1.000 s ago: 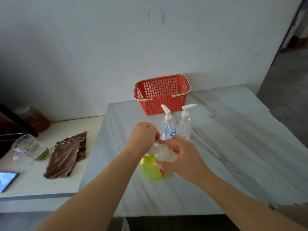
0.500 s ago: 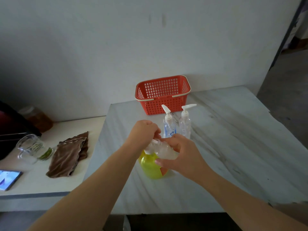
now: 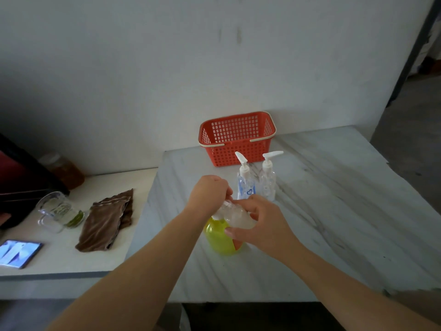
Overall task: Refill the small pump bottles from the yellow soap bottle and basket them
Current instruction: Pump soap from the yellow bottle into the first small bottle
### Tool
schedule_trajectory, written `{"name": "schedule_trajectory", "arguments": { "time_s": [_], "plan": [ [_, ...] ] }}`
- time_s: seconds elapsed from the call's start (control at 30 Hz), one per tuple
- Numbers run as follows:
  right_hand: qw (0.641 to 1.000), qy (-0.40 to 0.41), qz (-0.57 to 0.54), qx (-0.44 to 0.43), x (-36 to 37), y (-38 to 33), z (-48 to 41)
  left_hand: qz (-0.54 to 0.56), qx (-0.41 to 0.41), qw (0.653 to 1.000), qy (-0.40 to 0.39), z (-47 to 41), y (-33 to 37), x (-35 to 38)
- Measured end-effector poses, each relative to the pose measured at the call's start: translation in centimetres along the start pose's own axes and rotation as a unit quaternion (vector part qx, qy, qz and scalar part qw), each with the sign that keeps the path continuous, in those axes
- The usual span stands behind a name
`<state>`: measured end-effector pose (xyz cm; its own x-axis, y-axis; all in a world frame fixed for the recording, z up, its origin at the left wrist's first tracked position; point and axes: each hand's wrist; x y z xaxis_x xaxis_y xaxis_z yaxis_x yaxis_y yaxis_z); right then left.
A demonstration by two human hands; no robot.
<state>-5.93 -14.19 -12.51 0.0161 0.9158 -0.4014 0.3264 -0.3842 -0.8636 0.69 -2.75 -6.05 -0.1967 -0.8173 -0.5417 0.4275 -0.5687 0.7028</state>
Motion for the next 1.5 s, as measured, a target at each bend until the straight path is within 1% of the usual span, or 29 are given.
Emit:
{"name": "schedule_trajectory", "arguments": {
  "time_s": [0.07, 0.17, 0.23, 0.33, 0.4, 0.47, 0.6, 0.7, 0.77, 0.83, 0.9, 1.03, 1.1, 1.2, 1.33, 1.5],
  "plan": [
    [1.0, -0.003, -0.007, 0.005, -0.2, 0.0, 0.0, 0.01, 0.002, 1.0, 0.016, -0.1, 0.1, -0.2],
    [1.0, 0.012, -0.016, 0.01, -0.8, 0.1, 0.2, 0.061, 0.01, 0.998, 0.023, 0.4, 0.6, -0.8],
    [1.0, 0.019, -0.018, 0.006, -1.2, 0.2, 0.3, 0.083, -0.001, 0.997, 0.008, 0.8, 0.7, -1.0],
    [0.999, 0.022, -0.024, -0.008, -1.3, 0.0, 0.2, 0.127, -0.04, 0.991, -0.023, 1.2, 1.1, -1.8],
    [0.999, 0.026, -0.026, -0.014, -1.4, 0.0, 0.2, 0.145, -0.052, 0.988, -0.029, 1.3, 1.1, -2.3],
    [0.999, 0.04, -0.028, -0.013, -1.7, 0.2, 0.1, 0.128, -0.042, 0.991, -0.021, 1.5, 0.7, -2.6],
    [0.998, 0.066, -0.01, -0.004, -2.2, 1.0, -0.3, 0.044, -0.01, 0.999, -0.008, 1.7, -0.9, -3.0],
    [0.997, 0.07, -0.009, 0.018, -2.1, 1.6, -0.5, 0.05, 0.005, 0.999, 0.002, 1.5, -2.4, -3.4],
    [0.997, 0.063, -0.01, 0.03, -2.0, 1.9, -0.3, 0.025, 0.032, 0.999, -0.001, 1.4, -3.5, -3.2],
    [0.997, 0.062, -0.024, 0.038, -2.0, 1.9, -0.1, -0.017, 0.074, 0.997, -0.02, 1.5, -4.6, -2.8],
    [0.997, 0.062, -0.035, 0.043, -1.9, 1.7, 0.2, -0.045, 0.096, 0.993, -0.048, 1.6, -5.3, -2.3],
    [0.996, 0.051, -0.049, 0.047, -1.6, 1.5, 0.3, -0.072, 0.102, 0.985, -0.121, 1.4, -6.6, -2.0],
    [0.996, 0.04, -0.062, 0.048, -1.1, 1.4, 0.3, -0.057, 0.106, 0.982, -0.148, 1.1, -7.3, -1.9],
    [0.996, 0.031, -0.069, 0.04, 0.0, 1.5, -0.1, -0.018, 0.131, 0.983, -0.129, 0.5, -8.2, -1.6],
    [0.995, 0.032, -0.089, 0.034, 1.1, 1.9, -1.1, 0.008, 0.109, 0.992, -0.068, -0.8, -8.8, -1.7],
    [0.995, 0.025, -0.095, 0.03, 2.3, 1.7, -2.3, 0.008, 0.093, 0.995, -0.033, -2.9, -9.0, -3.1]
  ]
}}
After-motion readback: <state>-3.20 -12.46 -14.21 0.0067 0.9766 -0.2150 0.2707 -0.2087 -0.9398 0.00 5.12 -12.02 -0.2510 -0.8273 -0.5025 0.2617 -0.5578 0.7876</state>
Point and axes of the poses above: each hand's wrist, its own z-axis away from the middle knuckle, its own x-axis out of the palm, y = z × x, and after that the axes turned 12 degrees about -x, right-handed
